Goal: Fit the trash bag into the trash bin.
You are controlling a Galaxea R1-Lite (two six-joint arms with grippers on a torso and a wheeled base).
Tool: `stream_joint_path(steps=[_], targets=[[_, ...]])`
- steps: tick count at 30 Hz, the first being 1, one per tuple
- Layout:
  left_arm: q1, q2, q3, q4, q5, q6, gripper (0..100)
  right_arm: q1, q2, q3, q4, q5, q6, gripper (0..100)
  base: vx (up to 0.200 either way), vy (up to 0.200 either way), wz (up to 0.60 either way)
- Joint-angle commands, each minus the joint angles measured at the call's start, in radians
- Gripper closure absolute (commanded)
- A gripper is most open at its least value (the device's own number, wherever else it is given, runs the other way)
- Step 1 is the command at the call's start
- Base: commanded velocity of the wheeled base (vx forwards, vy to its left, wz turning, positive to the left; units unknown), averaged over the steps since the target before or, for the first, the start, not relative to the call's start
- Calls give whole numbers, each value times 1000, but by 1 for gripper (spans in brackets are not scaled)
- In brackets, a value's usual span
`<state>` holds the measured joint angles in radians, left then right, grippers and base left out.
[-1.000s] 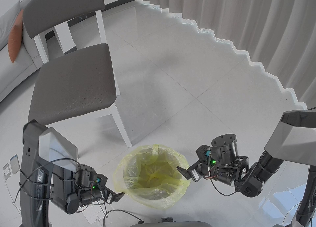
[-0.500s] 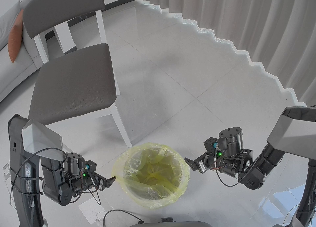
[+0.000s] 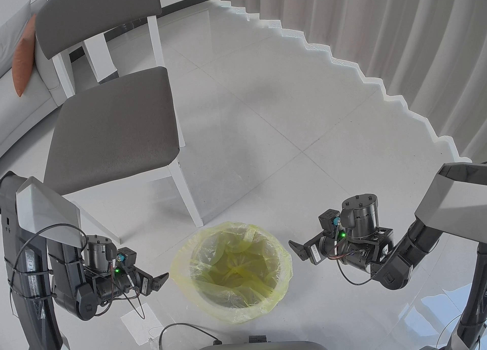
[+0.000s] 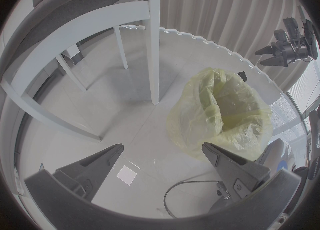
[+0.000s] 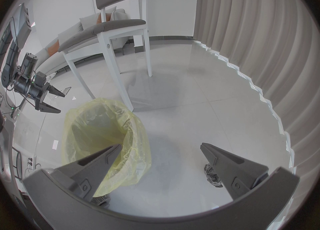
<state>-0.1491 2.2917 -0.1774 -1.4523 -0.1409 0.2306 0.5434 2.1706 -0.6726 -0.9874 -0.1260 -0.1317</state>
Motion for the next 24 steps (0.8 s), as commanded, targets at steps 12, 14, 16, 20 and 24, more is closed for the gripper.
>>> stream_joint_path(steps=[12,14,16,20,24], targets=[[-113,126,-376,351,129,9,0,-31,-22,-19,1,2,-2,0,0,0,0],[-132,153,-451,417,149,9,0,-54,-49,-35,4,3,-2,0,0,0,0],[-148,176,-501,445,149,7,0,-72,-74,-51,24,3,-2,0,0,0,0],[-168,187,-547,501,147,3,0,-105,-114,-64,82,12,0,0,0,0,0],[-142,157,-514,509,147,-1,0,-149,-115,-51,110,29,7,0,0,0,0]])
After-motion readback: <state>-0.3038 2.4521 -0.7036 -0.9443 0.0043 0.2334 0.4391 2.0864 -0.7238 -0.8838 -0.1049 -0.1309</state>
